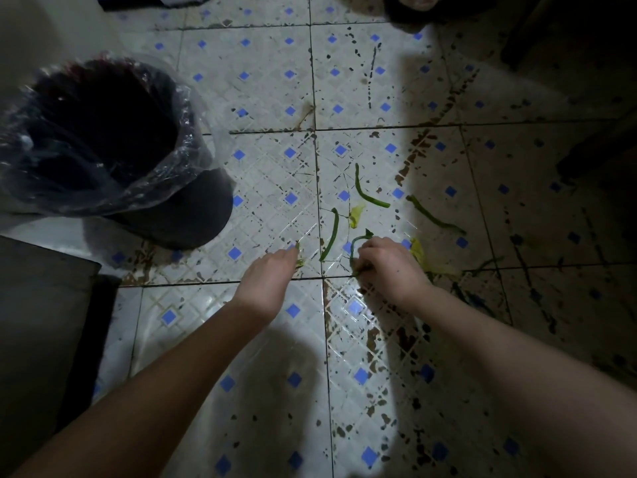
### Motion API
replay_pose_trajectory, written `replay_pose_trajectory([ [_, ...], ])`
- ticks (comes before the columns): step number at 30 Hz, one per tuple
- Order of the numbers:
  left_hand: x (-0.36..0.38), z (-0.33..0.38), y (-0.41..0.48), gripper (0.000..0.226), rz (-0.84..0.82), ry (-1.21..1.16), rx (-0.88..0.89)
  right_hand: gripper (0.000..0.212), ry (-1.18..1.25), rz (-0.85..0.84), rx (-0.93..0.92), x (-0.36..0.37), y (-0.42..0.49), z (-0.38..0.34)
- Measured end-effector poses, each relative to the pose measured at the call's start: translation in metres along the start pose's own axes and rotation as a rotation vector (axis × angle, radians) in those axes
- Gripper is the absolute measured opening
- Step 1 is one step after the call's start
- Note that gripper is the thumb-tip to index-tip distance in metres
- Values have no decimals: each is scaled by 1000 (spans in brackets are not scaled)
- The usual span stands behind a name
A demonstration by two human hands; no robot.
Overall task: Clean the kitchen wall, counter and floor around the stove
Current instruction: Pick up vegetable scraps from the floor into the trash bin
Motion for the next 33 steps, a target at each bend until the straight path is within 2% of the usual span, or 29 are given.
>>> replay_pose_trajectory([
  [6, 2, -5, -1, 56, 2, 13, -1, 18, 0, 69, -5, -5, 20, -2],
  [8, 3, -6, -2, 49, -4, 12, 5, 25, 25, 67, 10, -3, 24, -4],
  [13, 4, -11, -2, 32, -10, -8, -16, 18, -21, 31, 4, 0, 22, -8],
  [19, 2, -16, -3, 12, -43, -96, -29, 24, -58, 49, 4, 2, 21, -4],
  [25, 1, -17, -4, 17, 14, -104, -47, 26, -49, 41, 40, 4, 21, -4],
  [27, 1, -18, -6, 24, 47, -121, -41, 23, -14, 62, 30, 2, 22, -7],
  [30, 0, -22, -10, 23, 86, -134, -25, 20, 26, 85, 8, -1, 28, -13],
  [33, 4, -29, -16, 24, 103, -107, -17, 27, 9, 51, -26, -1, 36, -20],
])
Point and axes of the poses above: each hand's wrist, its own y-axis towards the middle knuckle, its own x-axis out of the palm, z = x × y, the point moved 1 cm from there along y, towards the middle knuckle, and after that the axes turned 1 degree about -x, right-handed, at the moved point
